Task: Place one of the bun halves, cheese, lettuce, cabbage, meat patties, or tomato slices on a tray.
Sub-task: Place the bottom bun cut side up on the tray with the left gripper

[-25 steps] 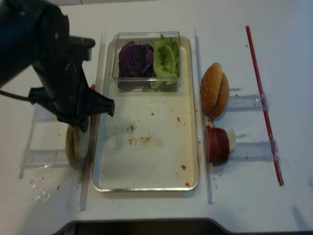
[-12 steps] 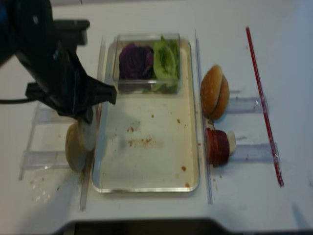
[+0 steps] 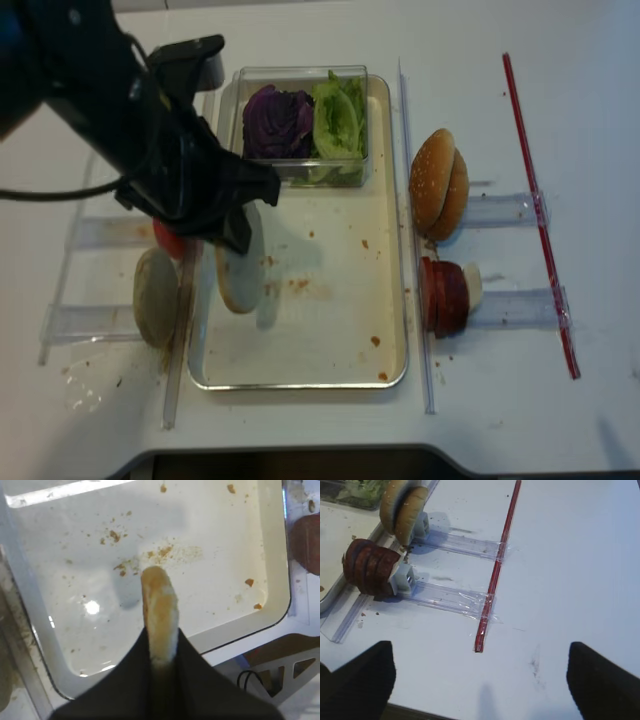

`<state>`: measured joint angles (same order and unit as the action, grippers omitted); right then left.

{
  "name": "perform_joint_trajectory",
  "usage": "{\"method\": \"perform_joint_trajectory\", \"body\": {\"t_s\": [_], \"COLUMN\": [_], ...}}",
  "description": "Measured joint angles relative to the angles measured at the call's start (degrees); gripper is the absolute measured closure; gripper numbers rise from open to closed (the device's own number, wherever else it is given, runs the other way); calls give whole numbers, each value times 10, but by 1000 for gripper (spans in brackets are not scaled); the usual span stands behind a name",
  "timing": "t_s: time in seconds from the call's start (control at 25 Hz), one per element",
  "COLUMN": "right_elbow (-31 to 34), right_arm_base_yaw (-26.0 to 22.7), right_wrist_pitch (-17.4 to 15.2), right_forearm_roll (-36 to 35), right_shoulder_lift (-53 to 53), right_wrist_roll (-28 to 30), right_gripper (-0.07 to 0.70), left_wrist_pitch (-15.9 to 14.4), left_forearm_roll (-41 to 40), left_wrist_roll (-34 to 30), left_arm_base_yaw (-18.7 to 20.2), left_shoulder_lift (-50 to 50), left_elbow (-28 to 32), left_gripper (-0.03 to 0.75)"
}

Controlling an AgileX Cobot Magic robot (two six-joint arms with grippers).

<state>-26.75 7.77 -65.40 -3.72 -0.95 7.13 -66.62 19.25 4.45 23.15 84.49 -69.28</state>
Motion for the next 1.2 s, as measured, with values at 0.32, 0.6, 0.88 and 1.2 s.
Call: {"method": "perform_joint_trajectory", "body": {"t_s": [0.32,0.6,0.88,1.2], "right_elbow": [0,0,0,0], "right_arm_base_yaw": [0,0,0,0], "right_wrist_pitch": [0,0,0,0], "right_forearm_roll": [0,0,0,0], "right_shoulder_lift": [0,0,0,0], "right_wrist_roll": [0,0,0,0], "right_gripper": [-62,-62,-62,-62], "left_wrist_pitch": [50,88,128,126], "left_forearm_roll": [90,134,295,364], "left_wrist_roll": [-92,-157,-302,-383], "left_arm_base_yaw": [0,0,-33,-68], "left_shoulder_lift": [59,92,108,128], "left_elbow": [0,0,62,87], "left_gripper": [681,682,682,682]}}
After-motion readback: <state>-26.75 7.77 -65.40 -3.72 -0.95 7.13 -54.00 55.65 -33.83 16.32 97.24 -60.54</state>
